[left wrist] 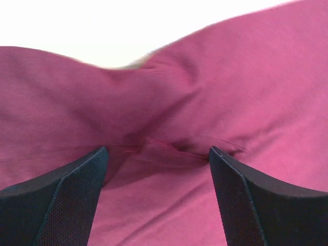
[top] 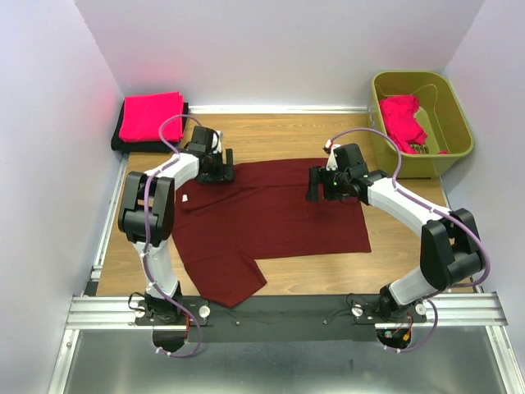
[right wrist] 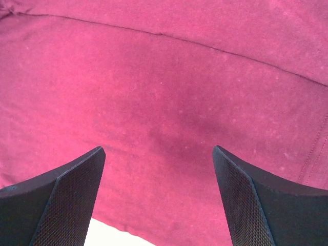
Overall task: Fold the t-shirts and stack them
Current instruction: Fold the tshirt
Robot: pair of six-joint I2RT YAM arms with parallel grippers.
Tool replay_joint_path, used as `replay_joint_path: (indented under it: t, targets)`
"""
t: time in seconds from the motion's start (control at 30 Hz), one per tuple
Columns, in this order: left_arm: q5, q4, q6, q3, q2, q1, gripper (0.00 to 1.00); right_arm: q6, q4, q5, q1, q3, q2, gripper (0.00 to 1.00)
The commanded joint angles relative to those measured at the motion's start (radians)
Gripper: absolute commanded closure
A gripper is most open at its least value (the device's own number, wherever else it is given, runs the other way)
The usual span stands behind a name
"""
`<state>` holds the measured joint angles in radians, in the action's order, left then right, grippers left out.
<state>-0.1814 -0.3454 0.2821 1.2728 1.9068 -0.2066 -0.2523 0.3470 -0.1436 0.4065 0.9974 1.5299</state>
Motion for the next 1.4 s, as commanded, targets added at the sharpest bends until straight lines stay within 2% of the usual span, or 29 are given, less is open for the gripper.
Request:
replay_joint_path:
  t: [0.0, 0.2, 0.4, 0.53, 0.6, 0.9, 0.97, 1.33, 1.37]
  targets:
    - [0.083, 0.003, 0.035, 0.059, 0.054, 0.044, 0.12, 0.013, 0.017, 0.048, 0.006, -0.016, 0.018, 0.08]
    - [0.105, -0.014, 0.019, 0.161, 0.153, 0.062, 0.12, -0.001, 0.017, 0.062, 0.006, -0.031, 0.018, 0.08]
    - [0.076, -0.015, 0.015, 0.165, 0.106, 0.069, 0.13, 0.002, 0.017, 0.067, 0.006, -0.043, 0.003, 0.08]
    - [0.071, -0.014, 0.023, 0.132, 0.031, 0.056, 0.18, 0.004, 0.017, 0.056, 0.006, -0.039, 0.007, 0.08]
    - [0.057, -0.020, 0.019, 0.125, 0.009, 0.053, 0.26, 0.008, 0.015, 0.052, 0.006, -0.034, 0.016, 0.09]
    - [0.046, -0.032, 0.042, 0.128, 0.018, 0.047, 0.41, 0.010, 0.015, 0.036, 0.006, -0.025, 0.030, 0.09]
    - [0.051, -0.032, 0.046, 0.138, 0.040, 0.046, 0.48, 0.010, 0.015, 0.036, 0.006, -0.028, 0.030, 0.09]
    - [0.080, -0.040, 0.069, 0.174, 0.115, 0.030, 0.53, 0.015, 0.015, 0.033, 0.008, -0.052, 0.012, 0.09]
    - [0.088, -0.040, 0.068, 0.177, 0.123, 0.030, 0.56, 0.013, 0.015, 0.032, 0.006, -0.057, 0.010, 0.09]
